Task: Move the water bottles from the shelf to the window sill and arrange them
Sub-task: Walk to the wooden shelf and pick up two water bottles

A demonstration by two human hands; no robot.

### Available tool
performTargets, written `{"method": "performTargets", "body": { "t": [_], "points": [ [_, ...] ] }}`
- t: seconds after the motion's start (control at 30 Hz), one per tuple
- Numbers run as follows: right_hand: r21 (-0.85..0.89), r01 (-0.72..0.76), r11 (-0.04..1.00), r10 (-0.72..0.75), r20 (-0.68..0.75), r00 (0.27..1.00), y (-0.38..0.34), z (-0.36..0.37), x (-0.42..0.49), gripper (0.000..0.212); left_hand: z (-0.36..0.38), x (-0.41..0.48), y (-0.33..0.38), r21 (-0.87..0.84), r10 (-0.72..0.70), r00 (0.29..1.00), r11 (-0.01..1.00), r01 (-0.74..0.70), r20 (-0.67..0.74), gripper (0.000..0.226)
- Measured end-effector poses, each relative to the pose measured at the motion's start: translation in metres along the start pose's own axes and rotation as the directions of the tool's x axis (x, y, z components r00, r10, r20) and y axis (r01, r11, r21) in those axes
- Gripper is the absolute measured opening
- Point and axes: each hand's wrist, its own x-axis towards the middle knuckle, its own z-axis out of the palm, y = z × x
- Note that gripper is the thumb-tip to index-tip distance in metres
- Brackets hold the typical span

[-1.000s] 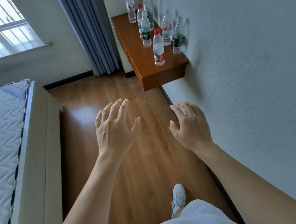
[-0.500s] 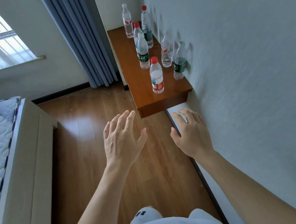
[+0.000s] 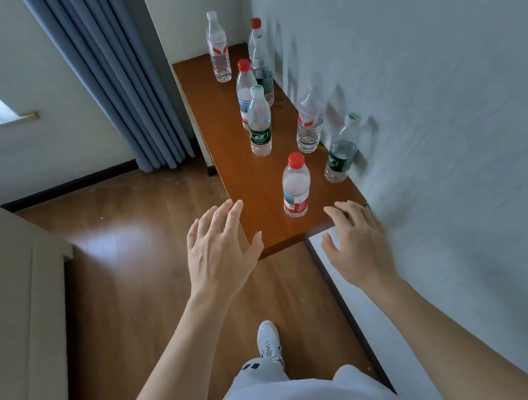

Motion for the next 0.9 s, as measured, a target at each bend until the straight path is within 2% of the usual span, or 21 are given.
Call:
{"method": "performTargets", "body": {
  "t": [0.3,0.6,0.7,0.8,0.9],
  "points": [
    [-0.037,-0.119,0.992,0.119,0.003,0.993,0.001,0.023,0.089,0.046,0.031,0.104,-0.027,-0.044,0.09,0.991,0.995,-0.086,0.104,0.063],
    [0.007,-0.218,0.976,0.218,-0.003,0.976,0.024,0.031,0.111,0.044,0.067,0.133,-0.022,-0.083,0.219,0.943,0.975,-0.205,0.251,0.077],
    [0.109,-0.316,0.943,0.319,-0.013,0.948,0.033,0.033,0.114,0.044,0.083,0.132,-0.015,-0.157,0.164,0.909,0.981,-0.111,0.384,0.09],
    [0.29,-0.462,0.838,0.486,-0.014,0.874,0.038,0.037,0.123,0.05,0.103,0.131,0.0,-0.281,0.097,0.861,0.958,0.056,0.5,0.1],
    [0.451,-0.533,0.716,0.596,0.003,0.803,0.044,0.045,0.137,0.061,0.123,0.132,0.017,-0.405,0.048,0.859,0.895,0.19,0.51,0.103]
  ]
}}
